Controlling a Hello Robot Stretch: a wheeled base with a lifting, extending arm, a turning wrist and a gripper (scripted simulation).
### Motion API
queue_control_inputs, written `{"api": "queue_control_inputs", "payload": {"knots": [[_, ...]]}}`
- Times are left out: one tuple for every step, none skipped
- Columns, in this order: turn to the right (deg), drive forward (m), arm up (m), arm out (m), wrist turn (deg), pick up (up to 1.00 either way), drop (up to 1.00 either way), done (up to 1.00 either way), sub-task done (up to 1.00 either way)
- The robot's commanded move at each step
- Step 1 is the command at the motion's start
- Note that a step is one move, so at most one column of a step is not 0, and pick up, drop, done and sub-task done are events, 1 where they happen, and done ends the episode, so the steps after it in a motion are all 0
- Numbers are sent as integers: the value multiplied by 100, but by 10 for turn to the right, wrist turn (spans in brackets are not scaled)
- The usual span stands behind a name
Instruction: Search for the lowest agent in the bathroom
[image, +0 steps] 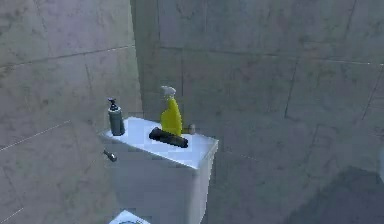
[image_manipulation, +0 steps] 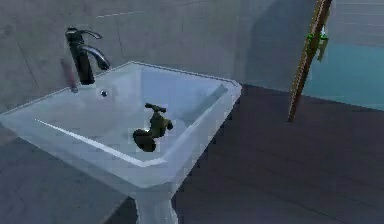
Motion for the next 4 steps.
{"api": "queue_control_inputs", "payload": {"knots": [[-450, 0, 0, 0, 0, 0, 0, 0, 0], [-450, 0, 0, 0, 0, 0, 0, 0, 0], [-450, 0, 0, 0, 0, 0, 0, 0, 0], [-180, 0, 0, 0, 0, 0, 0, 0, 0]]}}
